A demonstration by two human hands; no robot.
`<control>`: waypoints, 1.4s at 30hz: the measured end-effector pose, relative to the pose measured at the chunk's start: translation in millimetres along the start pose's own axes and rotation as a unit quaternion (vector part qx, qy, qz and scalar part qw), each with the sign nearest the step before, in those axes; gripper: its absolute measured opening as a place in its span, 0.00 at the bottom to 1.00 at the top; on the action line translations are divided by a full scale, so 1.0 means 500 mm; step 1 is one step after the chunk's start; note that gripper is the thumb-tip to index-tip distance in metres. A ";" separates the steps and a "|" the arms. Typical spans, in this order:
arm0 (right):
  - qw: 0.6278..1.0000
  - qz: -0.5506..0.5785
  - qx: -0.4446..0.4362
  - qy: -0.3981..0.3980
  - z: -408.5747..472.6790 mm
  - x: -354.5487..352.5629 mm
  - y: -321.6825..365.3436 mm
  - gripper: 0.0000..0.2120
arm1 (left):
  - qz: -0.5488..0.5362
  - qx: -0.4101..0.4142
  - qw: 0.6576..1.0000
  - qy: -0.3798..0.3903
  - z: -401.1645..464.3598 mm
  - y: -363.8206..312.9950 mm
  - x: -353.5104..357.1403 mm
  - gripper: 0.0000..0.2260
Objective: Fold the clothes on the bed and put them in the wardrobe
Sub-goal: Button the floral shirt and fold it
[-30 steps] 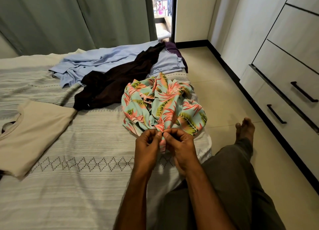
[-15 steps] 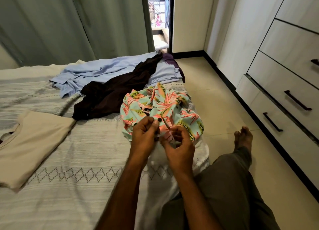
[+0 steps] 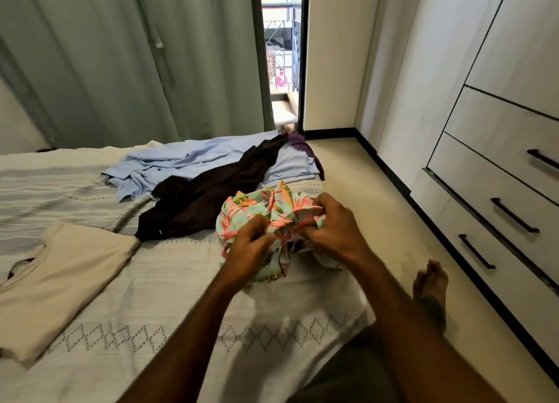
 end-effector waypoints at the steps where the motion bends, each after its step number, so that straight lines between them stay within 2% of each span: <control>1: 1.000 -0.017 -0.004 0.013 0.009 -0.020 0.001 0.17 | -0.062 -0.022 0.998 0.015 0.011 -0.006 -0.014 0.06; 3: 0.998 -0.028 -0.012 0.054 0.024 -0.057 0.002 0.16 | -0.098 -0.022 0.993 0.069 0.033 -0.035 -0.043 0.05; 6: 0.989 -0.079 -0.043 0.115 0.049 -0.105 0.009 0.14 | -0.061 -0.022 0.983 0.173 0.061 -0.074 -0.079 0.05; 9: 0.985 -0.095 -0.022 0.140 0.068 -0.142 0.000 0.11 | 0.040 -0.029 0.982 0.180 0.102 -0.077 -0.136 0.09; 11: 0.988 -0.092 -0.029 0.123 0.081 -0.154 -0.007 0.06 | 0.140 -0.015 0.975 0.170 0.127 -0.073 -0.165 0.09; 13: 0.991 -0.091 -0.047 0.084 0.092 -0.161 -0.005 0.03 | 0.196 -0.021 0.962 0.191 0.146 -0.075 -0.180 0.09; 15: 0.996 -0.059 -0.050 0.052 0.100 -0.165 0.004 0.06 | 0.146 -0.081 0.946 0.277 0.144 -0.079 -0.184 0.06; 16: 0.997 -0.005 -0.040 0.061 0.102 -0.165 0.009 0.07 | 0.094 -0.121 0.930 0.333 0.136 -0.079 -0.187 0.04; 17: 0.994 0.064 -0.024 0.087 0.103 -0.164 0.014 0.08 | 0.028 -0.165 0.913 0.372 0.128 -0.081 -0.189 0.05; 19: 0.972 0.173 0.023 0.154 0.108 -0.164 0.021 0.09 | -0.042 -0.214 0.894 0.391 0.121 -0.092 -0.197 0.03; 21: 0.966 0.150 0.075 0.196 0.126 -0.167 0.013 0.07 | -0.003 -0.212 0.912 0.351 0.142 -0.093 -0.213 0.06; 23: 0.976 0.005 0.100 0.193 0.154 -0.161 0.001 0.05 | 0.113 -0.165 0.937 0.285 0.179 -0.086 -0.234 0.06; 24: 0.981 -0.070 0.097 0.155 0.171 -0.158 0.003 0.05 | 0.171 -0.127 0.950 0.226 0.203 -0.091 -0.245 0.08; 25: 0.987 -0.115 0.076 0.087 0.193 -0.157 0.015 0.06 | 0.217 -0.083 0.962 0.142 0.230 -0.105 -0.257 0.09; 26: 0.992 -0.114 0.046 0.002 0.204 -0.160 0.037 0.06 | 0.233 -0.025 0.971 0.044 0.247 -0.131 -0.264 0.09; 27: 0.993 -0.067 0.007 -0.093 0.209 -0.168 0.072 0.06 | 0.228 0.050 0.970 -0.060 0.254 -0.173 -0.268 0.08; 28: 0.980 -0.013 -0.049 -0.192 0.204 -0.178 0.114 0.07 | 0.220 0.137 0.952 -0.162 0.246 -0.225 -0.269 0.06; 29: 0.953 0.020 -0.111 -0.280 0.190 -0.186 0.159 0.07 | 0.218 0.214 0.919 -0.250 0.231 -0.270 -0.270 0.04; 30: 0.924 0.034 -0.162 -0.344 0.172 -0.187 0.195 0.08 | 0.218 0.268 0.886 -0.311 0.213 -0.302 -0.264 0.04; 31: 0.904 0.029 -0.196 -0.380 0.155 -0.177 0.218 0.08 | 0.213 0.302 0.866 -0.338 0.199 -0.316 -0.253 0.04; 32: 0.898 0.014 -0.212 -0.385 0.144 -0.156 0.224 0.09 | 0.209 0.309 0.867 -0.330 0.188 -0.305 -0.236 0.03; 33: 0.910 -0.010 -0.199 -0.364 0.136 -0.121 0.210 0.09 | 0.206 0.293 0.885 -0.298 0.177 -0.275 -0.211 0.03; 34: 0.934 -0.053 -0.158 -0.315 0.135 -0.076 0.180 0.10 | 0.216 0.264 0.903 -0.261 0.165 -0.229 -0.186 0.04; 36: 0.979 -0.128 -0.023 -0.154 0.115 0.032 0.082 0.10 | 0.280 0.192 0.920 -0.195 0.123 -0.109 -0.125 0.05; 38: 0.992 -0.096 0.066 -0.058 0.051 0.125 0.003 0.09 | 0.330 0.105 0.929 -0.133 0.069 0.006 -0.066 0.05; 40: 0.990 -0.024 0.134 -0.038 -0.037 0.192 -0.046 0.10 | 0.310 0.019 0.945 -0.101 0.003 0.091 -0.009 0.04; 42: 0.976 0.036 0.213 -0.038 -0.110 0.230 -0.080 0.09 | 0.249 -0.046 0.962 -0.106 -0.056 0.133 0.030 0.04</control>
Point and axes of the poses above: each hand's wrist, its own z-axis towards the middle knuckle, its own x-axis out of the palm, y = z × x, the point moved 5 cm from there along z, towards the middle knuckle, and after that the axes turned 3 degrees about y, right-handed, at the moved point
